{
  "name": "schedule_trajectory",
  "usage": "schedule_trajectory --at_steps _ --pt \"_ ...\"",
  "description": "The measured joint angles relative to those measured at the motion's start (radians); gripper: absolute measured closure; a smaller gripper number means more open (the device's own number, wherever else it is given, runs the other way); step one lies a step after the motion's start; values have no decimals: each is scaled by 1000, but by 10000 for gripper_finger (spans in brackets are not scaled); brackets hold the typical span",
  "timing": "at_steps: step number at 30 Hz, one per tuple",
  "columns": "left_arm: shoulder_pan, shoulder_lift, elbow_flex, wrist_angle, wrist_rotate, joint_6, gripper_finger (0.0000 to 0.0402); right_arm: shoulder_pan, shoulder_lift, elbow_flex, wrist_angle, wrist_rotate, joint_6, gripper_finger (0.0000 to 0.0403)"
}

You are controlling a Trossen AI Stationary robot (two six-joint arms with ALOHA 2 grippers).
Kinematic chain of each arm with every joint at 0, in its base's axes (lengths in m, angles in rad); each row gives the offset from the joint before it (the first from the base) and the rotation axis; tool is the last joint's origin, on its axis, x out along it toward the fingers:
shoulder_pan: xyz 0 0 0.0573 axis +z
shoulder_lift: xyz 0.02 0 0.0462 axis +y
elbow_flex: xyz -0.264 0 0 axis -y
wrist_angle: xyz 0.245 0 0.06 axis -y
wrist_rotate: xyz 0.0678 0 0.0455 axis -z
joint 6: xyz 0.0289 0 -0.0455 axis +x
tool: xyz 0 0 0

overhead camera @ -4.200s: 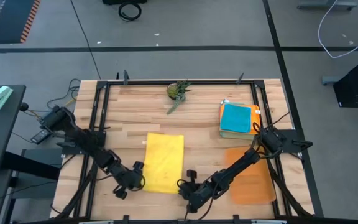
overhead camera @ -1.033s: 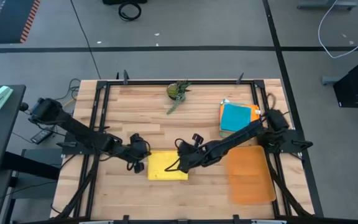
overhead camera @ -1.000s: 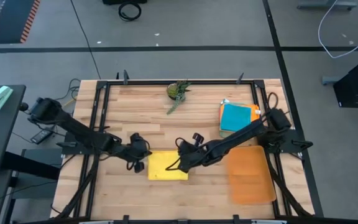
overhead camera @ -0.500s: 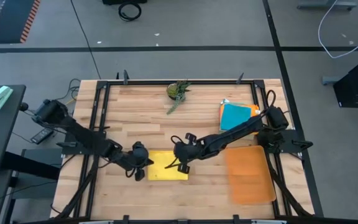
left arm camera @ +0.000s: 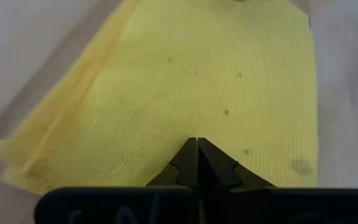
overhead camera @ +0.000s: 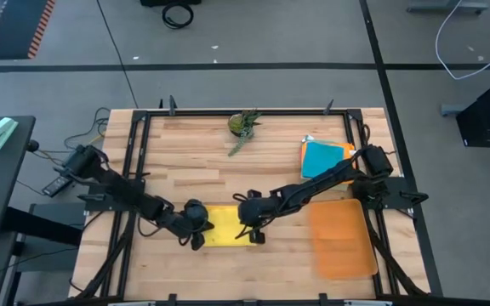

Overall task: Fold microfiber towels
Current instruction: Fold the yellow microfiber towel

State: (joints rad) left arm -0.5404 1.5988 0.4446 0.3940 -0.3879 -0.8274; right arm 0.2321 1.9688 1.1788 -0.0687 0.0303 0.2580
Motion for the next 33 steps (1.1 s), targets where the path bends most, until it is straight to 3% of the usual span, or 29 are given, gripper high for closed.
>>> schedule_trajectory --at_steps 7,17,24,28,33 --pt "32 42 4 17 49 -5 390 21 -3 -168 177 26 156 402" --pt "226 40 4 23 126 221 390 173 4 -176 213 132 351 402" --pt "313 -74 -1 103 134 404 390 217 -28 -23 114 142 193 402" --pt "260 -144 0 96 175 404 379 168 -31 50 -25 176 85 402" --pt "144 -147 0 63 179 307 394 63 -34 38 -99 151 54 402"
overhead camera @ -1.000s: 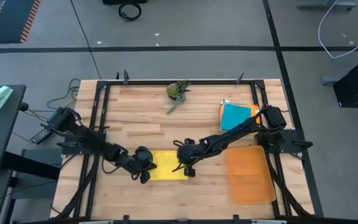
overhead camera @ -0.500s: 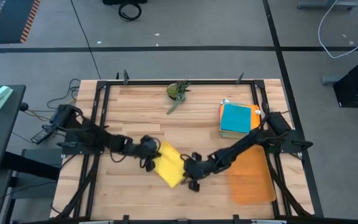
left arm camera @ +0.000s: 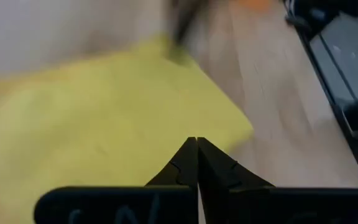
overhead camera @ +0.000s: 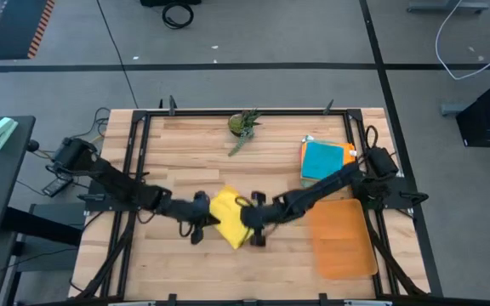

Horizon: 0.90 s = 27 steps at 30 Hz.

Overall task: Fold microfiber towels
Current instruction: Fold the yellow microfiber towel

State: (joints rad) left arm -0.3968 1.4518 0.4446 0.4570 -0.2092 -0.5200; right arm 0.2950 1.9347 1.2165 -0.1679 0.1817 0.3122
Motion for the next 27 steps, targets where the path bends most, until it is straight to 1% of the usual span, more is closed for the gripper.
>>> schedule_trajectory --at_steps 2,4,6,9,12,14,16,18,20,22,25,27 --pt "-36 22 0 -17 -11 -27 395 -36 0 -35 10 -9 17 402" --pt "-59 46 0 -27 -54 -57 390 -58 0 -71 14 -14 48 402" --pt "-63 82 1 -57 -87 -81 385 -64 0 -108 26 -23 80 402" --pt "-52 125 0 -81 -105 -89 389 -50 0 -171 99 -22 136 402" --pt "-30 153 2 -81 -105 -49 396 -10 -2 -210 176 -14 214 402" --pt "-11 160 3 -76 -105 -18 392 32 -2 -224 214 -8 282 402" --pt "11 155 2 -79 -105 33 385 86 1 -226 262 10 336 402" --pt "33 129 0 -102 -105 88 383 137 2 -207 305 24 358 402" --pt "54 94 0 -104 -105 122 387 174 1 -172 323 27 344 402" --pt "69 42 0 -107 -105 150 394 195 1 -131 298 28 269 402" --pt "66 -29 1 -95 -99 150 394 186 1 -52 184 86 164 402" --pt "47 -53 1 -89 -68 104 387 149 0 -14 89 114 118 402"
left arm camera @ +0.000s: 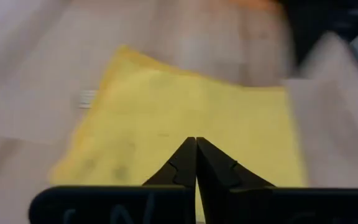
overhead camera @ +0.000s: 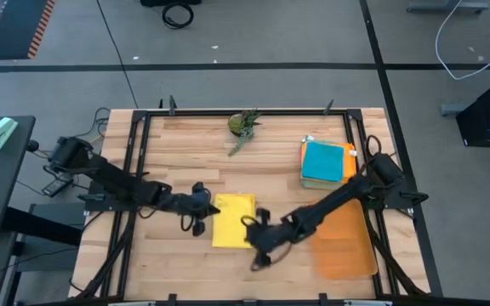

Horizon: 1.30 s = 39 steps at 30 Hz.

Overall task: Fold microfiber towels
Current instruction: Fold the yellow microfiber towel, then stack the yellow microfiber towel on top of the blue microfiber towel

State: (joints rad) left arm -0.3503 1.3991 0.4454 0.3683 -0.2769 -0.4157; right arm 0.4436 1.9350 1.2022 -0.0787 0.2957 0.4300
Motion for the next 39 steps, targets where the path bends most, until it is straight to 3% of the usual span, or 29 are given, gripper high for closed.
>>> schedule_trajectory --at_steps 3,7,9,13,20,28,33,36,39 --pt "-55 18 0 18 13 -83 383 -98 0 11 -41 -16 -70 402" --pt "-137 111 -1 136 4 -167 395 -242 6 -2 21 -183 -118 402" --pt "-167 165 1 239 3 -182 395 -288 10 -17 18 -216 -138 402" --pt "-202 265 1 340 -2 -231 385 -332 10 -65 19 -239 -142 402" --pt "-201 341 1 301 -4 -274 395 -317 7 -159 43 -224 -22 402" --pt "-126 114 -1 -78 3 -83 395 -144 13 -147 94 -233 145 402" --pt "-34 -140 0 -285 75 22 382 -84 2 -52 46 -209 19 402" --pt "-15 -262 0 -304 178 11 371 -86 3 -16 -6 -171 -30 402" --pt "-81 -296 1 -256 253 9 370 -81 2 -15 -7 -166 -129 394"
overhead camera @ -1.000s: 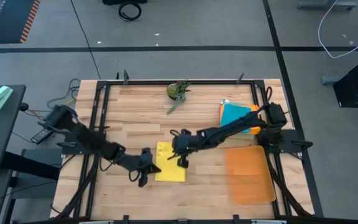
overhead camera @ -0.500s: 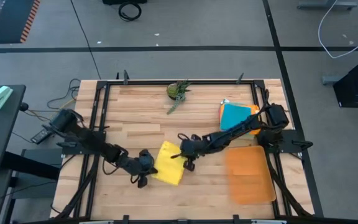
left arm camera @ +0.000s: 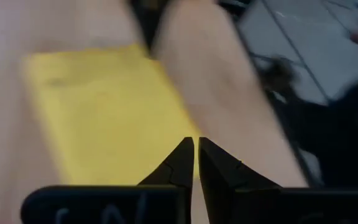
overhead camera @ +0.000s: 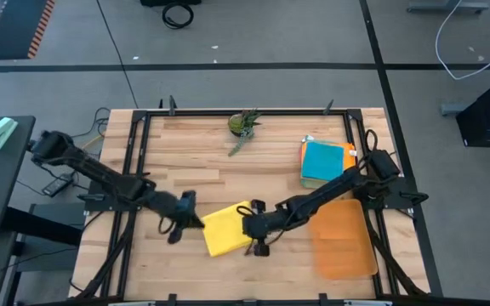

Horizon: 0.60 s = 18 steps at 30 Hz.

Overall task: Fold microfiber towels
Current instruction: Stack the yellow microfiber towel on top of the blue microfiber towel

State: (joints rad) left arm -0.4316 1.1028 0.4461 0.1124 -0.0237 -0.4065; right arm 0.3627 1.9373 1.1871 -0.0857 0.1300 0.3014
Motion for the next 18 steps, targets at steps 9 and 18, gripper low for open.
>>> schedule_trajectory --at_steps 9,18 --pt "-247 226 1 350 -116 168 345 71 0 -3 -6 129 -238 260" --pt "-272 476 11 516 -171 289 213 75 0 -2 -56 150 -217 174"
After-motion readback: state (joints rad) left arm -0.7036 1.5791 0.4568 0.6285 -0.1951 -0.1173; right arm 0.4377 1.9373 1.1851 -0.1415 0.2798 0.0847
